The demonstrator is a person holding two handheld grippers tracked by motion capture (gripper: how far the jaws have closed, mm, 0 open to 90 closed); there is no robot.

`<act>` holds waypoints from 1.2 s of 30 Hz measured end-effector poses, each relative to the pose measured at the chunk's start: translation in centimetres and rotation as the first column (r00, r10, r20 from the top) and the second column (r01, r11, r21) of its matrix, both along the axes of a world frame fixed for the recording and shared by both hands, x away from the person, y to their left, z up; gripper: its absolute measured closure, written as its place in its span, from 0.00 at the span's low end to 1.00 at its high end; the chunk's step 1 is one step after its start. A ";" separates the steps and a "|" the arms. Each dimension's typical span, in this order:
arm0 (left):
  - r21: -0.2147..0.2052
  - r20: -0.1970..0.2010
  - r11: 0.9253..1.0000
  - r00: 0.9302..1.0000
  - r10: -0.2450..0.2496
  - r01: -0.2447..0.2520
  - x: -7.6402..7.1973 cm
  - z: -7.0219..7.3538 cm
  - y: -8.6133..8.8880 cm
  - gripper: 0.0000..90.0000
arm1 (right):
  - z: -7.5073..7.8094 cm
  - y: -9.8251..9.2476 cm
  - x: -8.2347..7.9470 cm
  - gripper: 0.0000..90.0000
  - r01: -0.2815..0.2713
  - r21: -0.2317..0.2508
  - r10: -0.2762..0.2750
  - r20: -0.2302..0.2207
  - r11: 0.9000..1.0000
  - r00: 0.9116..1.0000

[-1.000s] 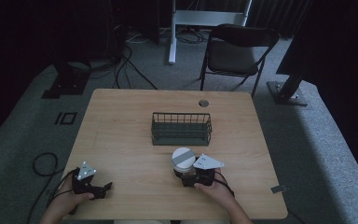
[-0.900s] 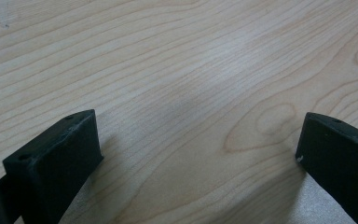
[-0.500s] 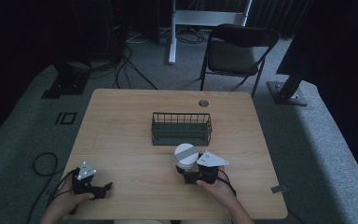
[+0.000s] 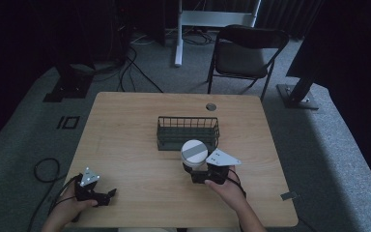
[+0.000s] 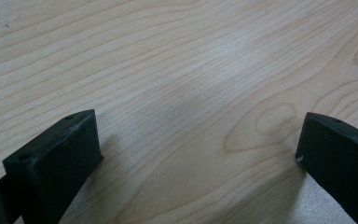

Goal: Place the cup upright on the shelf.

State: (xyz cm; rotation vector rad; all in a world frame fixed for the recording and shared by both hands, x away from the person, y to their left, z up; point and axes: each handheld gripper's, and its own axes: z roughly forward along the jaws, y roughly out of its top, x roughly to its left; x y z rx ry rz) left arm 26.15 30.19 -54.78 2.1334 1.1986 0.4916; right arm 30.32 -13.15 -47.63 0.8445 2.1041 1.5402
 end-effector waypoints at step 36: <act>-0.001 0.000 1.000 1.000 0.001 -0.001 0.0 0.0 0.0 0.00 | 5.6 3.5 7.6 0.21 0.333 -0.002 -0.332 0.055 0.943 0.942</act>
